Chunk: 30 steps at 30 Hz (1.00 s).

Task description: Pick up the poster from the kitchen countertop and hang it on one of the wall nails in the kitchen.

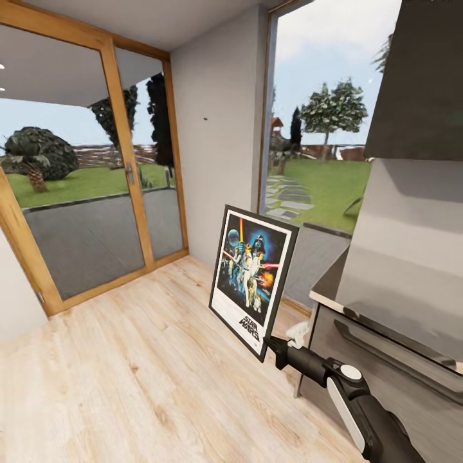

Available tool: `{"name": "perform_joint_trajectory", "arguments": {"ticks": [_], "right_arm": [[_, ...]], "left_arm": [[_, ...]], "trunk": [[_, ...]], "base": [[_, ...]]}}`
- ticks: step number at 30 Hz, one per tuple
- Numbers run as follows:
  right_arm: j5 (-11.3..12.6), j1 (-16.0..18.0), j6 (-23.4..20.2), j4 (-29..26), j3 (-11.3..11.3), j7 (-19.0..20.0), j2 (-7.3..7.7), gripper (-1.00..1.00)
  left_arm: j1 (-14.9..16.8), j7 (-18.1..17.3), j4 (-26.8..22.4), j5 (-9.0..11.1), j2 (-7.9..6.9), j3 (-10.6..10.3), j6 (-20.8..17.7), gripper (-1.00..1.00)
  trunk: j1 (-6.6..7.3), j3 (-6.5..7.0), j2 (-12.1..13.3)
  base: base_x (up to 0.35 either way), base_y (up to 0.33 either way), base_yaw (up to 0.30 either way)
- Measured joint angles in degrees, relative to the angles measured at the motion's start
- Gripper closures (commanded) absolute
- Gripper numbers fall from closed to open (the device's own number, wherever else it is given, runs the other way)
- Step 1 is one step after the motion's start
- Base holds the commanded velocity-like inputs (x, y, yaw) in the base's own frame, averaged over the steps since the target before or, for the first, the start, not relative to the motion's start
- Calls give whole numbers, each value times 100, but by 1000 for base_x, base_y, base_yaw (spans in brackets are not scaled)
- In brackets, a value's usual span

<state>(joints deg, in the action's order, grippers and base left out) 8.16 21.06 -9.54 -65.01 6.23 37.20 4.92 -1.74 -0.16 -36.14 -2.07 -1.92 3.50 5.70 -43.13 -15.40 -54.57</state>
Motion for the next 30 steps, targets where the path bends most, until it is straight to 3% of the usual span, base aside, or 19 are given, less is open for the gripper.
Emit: {"name": "perform_joint_trajectory", "arguments": {"ticks": [30], "right_arm": [[0, 0, 5, 107, -5, -17, -4, 100]], "left_arm": [[0, 0, 0, 0, 4, 0, -9, -100]], "trunk": [[660, 539, 1205]], "base": [[0, 0, 0]]}}
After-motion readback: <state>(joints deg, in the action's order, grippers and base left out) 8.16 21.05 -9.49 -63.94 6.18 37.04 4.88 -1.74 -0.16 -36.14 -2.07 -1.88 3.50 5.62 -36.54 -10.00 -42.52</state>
